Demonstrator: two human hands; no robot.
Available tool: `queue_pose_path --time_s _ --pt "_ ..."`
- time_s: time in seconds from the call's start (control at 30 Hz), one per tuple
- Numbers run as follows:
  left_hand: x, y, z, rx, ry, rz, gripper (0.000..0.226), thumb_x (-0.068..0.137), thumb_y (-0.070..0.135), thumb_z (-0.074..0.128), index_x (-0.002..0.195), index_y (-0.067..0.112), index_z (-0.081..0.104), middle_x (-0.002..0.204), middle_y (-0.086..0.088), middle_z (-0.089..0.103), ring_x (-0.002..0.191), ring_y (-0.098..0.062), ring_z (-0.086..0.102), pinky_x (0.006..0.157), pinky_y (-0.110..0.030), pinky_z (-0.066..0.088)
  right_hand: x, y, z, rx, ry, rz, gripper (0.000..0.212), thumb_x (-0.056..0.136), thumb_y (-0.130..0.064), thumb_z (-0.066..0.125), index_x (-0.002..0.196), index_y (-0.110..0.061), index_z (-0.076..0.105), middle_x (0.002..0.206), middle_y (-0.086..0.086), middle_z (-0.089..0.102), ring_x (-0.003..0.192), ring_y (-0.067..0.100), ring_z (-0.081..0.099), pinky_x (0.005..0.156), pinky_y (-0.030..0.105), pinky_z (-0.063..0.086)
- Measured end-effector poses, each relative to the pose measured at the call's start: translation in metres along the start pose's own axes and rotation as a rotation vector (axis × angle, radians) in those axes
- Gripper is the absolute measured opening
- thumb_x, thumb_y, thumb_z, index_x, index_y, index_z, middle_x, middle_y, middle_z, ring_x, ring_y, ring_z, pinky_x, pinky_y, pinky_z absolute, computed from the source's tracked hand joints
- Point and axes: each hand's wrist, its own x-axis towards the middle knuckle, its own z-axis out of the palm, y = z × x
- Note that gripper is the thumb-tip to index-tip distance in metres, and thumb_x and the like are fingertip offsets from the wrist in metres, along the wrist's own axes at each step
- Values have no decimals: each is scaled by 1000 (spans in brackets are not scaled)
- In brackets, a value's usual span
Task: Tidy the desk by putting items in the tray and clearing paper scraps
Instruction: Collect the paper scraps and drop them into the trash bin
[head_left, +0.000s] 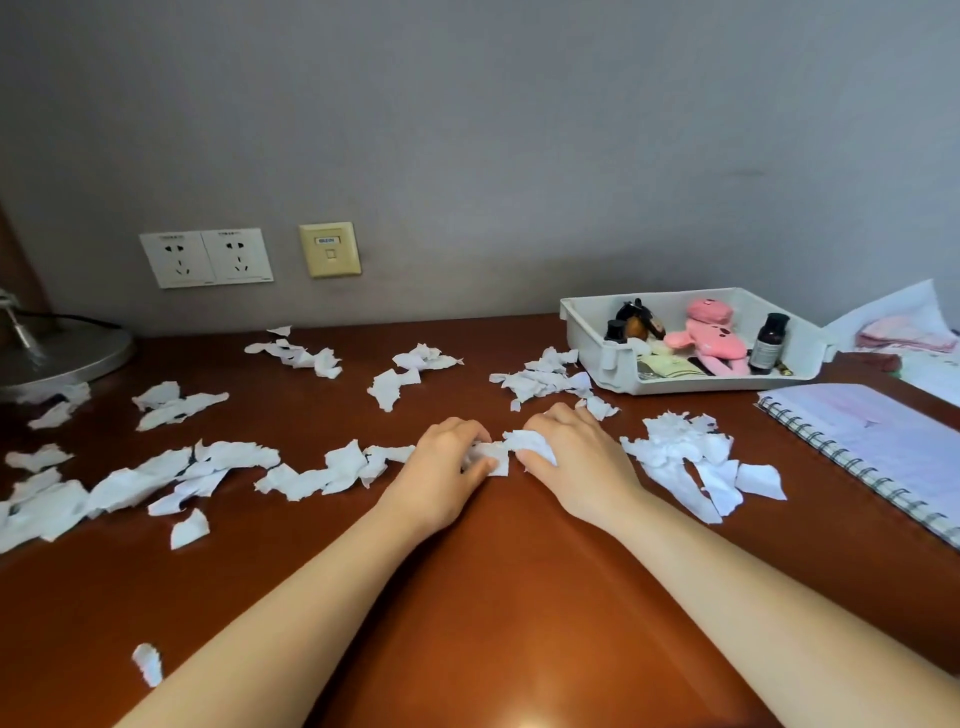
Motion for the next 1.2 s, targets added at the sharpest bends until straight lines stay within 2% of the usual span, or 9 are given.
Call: queue_pose_path --time_s 0.13,0.43,0.6,0.67,0.73,0.87,0.93,1.07,1.2 --pt "12 -2 0 -3 47 -20 14 94 20 54 106 15 59 100 4 51 95 -13 46 78 -20 33 8 1 1 -6 47 0 29 97 -32 43 122 -22 54 122 -2 54 115 20 48 73 28 35" --pt "29 -8 5 6 108 -10 11 95 19 50 101 13 58 94 0 50 89 -13 46 74 -22 35 20 5 1 163 69 0 25 95 -29 50 115 -19 59 110 0 64 101 24 59 73 30 41" --pt "27 -9 5 3 113 45 16 97 24 45 95 14 56 85 0 53 82 -18 51 69 -27 37 17 6 -2 350 71 3 12 96 -27 49 97 -21 59 79 -2 56 78 18 54 62 28 39" --pt "25 -6 4 29 115 64 20 98 28 43 92 15 56 79 -2 57 79 -22 54 68 -35 42 17 7 -3 415 110 23 11 96 -27 50 92 -19 57 82 1 59 79 19 54 64 28 39" --pt "23 -5 3 37 124 84 24 98 32 41 89 15 56 74 -4 57 76 -24 56 67 -37 44 15 7 -5 443 151 60 16 95 -27 51 98 -15 61 85 1 60 80 17 52 62 22 37" --pt "19 -4 3 -82 140 88 38 99 33 39 75 5 50 62 -6 46 61 -22 42 58 -34 34 7 7 -13 552 222 133 20 94 -22 54 76 -15 53 64 -5 45 63 13 43 54 13 31" --pt "16 -2 1 -147 149 73 41 99 32 38 69 4 44 61 -5 40 59 -16 34 56 -30 28 1 6 -21 648 264 166 21 93 -19 54 72 -20 54 63 -10 47 61 6 45 53 8 33" --pt "4 6 -3 -199 147 63 40 99 31 39 62 16 39 59 2 36 57 -11 32 55 -25 26 -15 3 -35 846 311 235 14 94 -20 54 89 -10 63 68 -7 52 65 6 48 57 19 37" --pt "-10 13 -1 -233 163 96 37 98 32 42 64 17 42 58 6 35 57 -9 31 54 -21 26 -36 4 -40 974 325 289 18 92 -23 56 74 -23 58 67 -7 51 68 11 49 61 25 39"
